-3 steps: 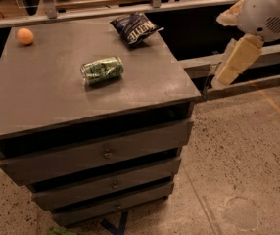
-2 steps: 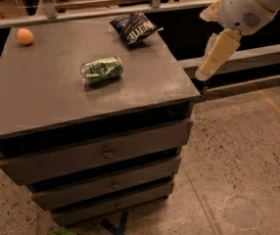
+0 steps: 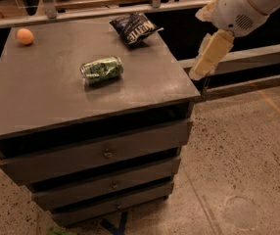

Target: Move green can near orange

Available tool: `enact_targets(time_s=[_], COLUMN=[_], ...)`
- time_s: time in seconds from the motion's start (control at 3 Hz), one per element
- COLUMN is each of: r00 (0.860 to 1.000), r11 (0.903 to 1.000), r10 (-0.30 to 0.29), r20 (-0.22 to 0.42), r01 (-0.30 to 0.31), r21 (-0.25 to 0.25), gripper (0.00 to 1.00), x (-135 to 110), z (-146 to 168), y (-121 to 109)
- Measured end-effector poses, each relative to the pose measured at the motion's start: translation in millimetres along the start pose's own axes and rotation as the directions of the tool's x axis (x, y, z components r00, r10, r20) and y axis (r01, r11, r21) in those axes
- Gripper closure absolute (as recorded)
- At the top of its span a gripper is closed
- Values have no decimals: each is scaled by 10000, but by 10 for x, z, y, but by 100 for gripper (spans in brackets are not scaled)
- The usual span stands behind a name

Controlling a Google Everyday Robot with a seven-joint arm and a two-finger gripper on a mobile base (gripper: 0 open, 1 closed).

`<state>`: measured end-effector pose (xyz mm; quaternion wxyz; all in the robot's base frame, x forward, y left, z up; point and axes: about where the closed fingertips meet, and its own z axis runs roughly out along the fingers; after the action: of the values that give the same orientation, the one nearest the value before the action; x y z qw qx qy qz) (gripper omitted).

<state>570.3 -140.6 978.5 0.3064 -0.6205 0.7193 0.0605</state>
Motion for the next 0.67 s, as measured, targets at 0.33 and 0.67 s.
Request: enact_targets(time_s=[0.33, 0.67], r00=[9996, 9973], r11=[9996, 9975], r10=[6, -243], r20=[279, 687], r01=[1, 287], r21=[-270, -643], gripper=[0, 0], x=[-116, -292], z=[270, 591], y=[-53, -127])
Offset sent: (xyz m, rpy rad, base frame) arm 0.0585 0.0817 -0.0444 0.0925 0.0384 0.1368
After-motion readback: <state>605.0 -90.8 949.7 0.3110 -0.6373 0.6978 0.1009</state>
